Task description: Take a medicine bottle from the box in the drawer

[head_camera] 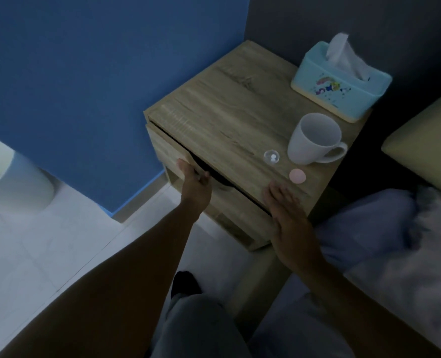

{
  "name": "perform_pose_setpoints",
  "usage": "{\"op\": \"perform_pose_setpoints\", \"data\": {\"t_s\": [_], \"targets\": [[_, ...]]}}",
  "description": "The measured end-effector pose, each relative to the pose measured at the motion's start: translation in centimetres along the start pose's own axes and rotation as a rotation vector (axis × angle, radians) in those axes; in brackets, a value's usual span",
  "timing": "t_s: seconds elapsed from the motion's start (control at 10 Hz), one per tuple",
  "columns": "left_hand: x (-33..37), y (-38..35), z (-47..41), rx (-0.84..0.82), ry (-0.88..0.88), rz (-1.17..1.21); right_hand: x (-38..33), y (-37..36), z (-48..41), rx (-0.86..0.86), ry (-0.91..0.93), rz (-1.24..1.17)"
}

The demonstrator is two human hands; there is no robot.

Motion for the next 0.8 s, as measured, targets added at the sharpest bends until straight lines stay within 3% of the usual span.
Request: {"op": "perform_pose_setpoints", "data": {"t_s": [0.4,0.6,0.8], "targets": [[0.5,-0.1,-2.0,-0.132,0.112,-0.062,-0.1,0.0,-0.3,-0.040,-0.055,-0.014],[1.2,2.4,1.5,-0.258,0.184,-0.333,0.4,-0.4,-0.8,-0.172,-0.122,-0.047],[7.2,3.4,7.8,-0.234,0.021,-0.626,-2.2,2.0,-0.4,-0.271,-0.185,-0.056]]}}
Point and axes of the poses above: each hand's wrist, its own z-axis away from the middle knuckle, its own y-axis out of the back of the hand, x = y × z, the point moved 9 cm from there along -z, towards the middle knuckle, and after that the axes turned 13 degrees about -x, right-handed, at the moved point
